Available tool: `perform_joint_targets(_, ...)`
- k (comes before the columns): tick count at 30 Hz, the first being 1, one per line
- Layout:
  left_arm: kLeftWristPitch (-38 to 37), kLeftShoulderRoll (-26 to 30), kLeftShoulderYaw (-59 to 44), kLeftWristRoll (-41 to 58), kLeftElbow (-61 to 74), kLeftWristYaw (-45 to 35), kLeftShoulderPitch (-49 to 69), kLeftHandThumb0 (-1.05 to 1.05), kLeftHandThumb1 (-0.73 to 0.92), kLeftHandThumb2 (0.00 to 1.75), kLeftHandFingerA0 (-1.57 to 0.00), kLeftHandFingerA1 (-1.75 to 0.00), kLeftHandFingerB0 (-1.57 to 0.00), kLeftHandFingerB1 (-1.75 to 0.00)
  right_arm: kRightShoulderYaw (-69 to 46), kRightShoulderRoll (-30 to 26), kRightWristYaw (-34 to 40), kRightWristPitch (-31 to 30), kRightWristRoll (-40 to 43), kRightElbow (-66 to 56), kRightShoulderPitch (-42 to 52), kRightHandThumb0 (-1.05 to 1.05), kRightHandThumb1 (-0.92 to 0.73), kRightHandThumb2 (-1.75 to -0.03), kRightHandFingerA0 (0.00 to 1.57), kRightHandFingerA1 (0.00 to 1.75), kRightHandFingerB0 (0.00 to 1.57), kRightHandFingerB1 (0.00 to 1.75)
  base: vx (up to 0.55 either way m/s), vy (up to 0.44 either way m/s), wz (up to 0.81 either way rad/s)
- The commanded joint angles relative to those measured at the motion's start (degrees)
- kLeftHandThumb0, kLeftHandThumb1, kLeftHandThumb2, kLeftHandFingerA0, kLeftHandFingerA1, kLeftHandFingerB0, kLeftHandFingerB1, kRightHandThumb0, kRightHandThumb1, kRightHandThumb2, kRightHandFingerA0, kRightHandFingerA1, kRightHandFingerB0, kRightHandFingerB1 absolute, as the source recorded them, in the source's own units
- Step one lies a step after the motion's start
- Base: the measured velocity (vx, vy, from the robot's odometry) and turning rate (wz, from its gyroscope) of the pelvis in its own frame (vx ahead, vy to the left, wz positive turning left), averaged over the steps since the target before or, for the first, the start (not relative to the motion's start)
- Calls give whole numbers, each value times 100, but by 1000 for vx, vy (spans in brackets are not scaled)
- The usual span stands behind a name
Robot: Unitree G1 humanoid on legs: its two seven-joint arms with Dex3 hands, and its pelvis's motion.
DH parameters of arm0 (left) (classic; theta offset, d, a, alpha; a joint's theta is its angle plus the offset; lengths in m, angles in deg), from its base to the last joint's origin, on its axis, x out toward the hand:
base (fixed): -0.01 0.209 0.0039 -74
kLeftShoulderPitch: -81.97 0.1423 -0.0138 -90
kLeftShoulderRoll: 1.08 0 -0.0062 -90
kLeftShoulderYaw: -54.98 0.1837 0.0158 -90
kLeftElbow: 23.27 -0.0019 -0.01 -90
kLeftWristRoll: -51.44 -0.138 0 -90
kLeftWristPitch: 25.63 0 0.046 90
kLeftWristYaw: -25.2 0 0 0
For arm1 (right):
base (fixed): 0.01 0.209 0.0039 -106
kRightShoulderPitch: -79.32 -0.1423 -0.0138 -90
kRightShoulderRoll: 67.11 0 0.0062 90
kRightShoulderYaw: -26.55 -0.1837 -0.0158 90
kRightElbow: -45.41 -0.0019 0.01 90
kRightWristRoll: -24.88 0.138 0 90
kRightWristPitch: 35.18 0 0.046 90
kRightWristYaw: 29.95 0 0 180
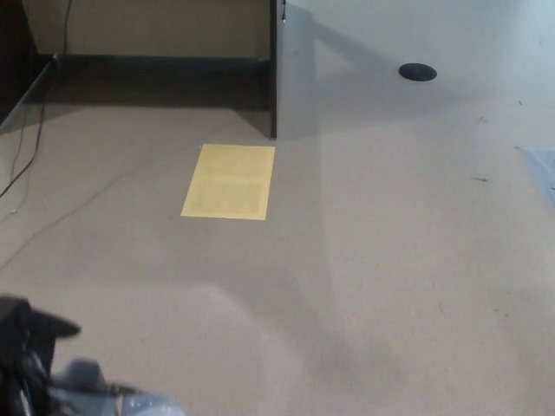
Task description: A person is holding a plastic bag and the robot extends its left hand to grab the bag by hooking its thumb into the holes at the top and brings its hand down by its side. Then it extends its arm again to hand the plastic bag back to the person.
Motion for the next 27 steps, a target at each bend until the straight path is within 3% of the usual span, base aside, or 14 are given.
perform_joint_targets(1, -62, 186, 288, -520, -1166, 921, -78, -2, 65, 88, -97, -169, -78, -122, 5, -93, -21, -23, -17, 27, 38, -30, -68, -61, 83, 52, 66, 46, 0, 0, 0)
perform_joint_targets(4, 58, 323, 477, -550, -2025, 1150, -396, -3, 70, 82, -88, -170, -72, -133, -8, -82, -75, -31, 22, 55, -65, -30, -69, -61, 82, 53, 66, 46, 0, 0, 0)
perform_joint_targets(8, 83, 538, 664, -406, -3014, 1205, -604, -3, 67, 83, -87, -163, -79, -121, 79, -53, 21, -52, -77, -20, -54, -30, -69, -61, 81, 52, 66, 46, 0, 0, 0)
perform_joint_targets(13, 100, 634, 900, -342, -3825, 1493, -886, -8, 73, 76, -88, -164, -77, -122, 41, -71, -18, -59, 3, -11, -62, -30, -69, -61, 81, 52, 67, 46, 0, 0, 0)
perform_joint_targets(16, 227, 760, 1017, -339, -4143, 1673, -944, -5, 69, 74, -85, -163, -76, -124, 89, -69, 30, -72, -64, -57, -106, -31, -69, -61, 84, 53, 68, 47, 0, 0, 0)
perform_joint_targets(20, 161, 837, 1146, -265, -4447, 1849, -961, -4, 62, 81, -94, -159, -84, -106, 116, -76, 6, -143, -91, -85, -148, -32, -69, -61, 83, 52, 67, 46, 0, 0, 0)
perform_joint_targets(27, 156, 874, 1304, -201, -4367, 1974, -918, -6, 65, 79, -95, -161, -82, -112, 89, -50, -58, -125, -41, -71, -191, -30, -68, -60, 85, 53, 67, 46, 0, 0, 0)
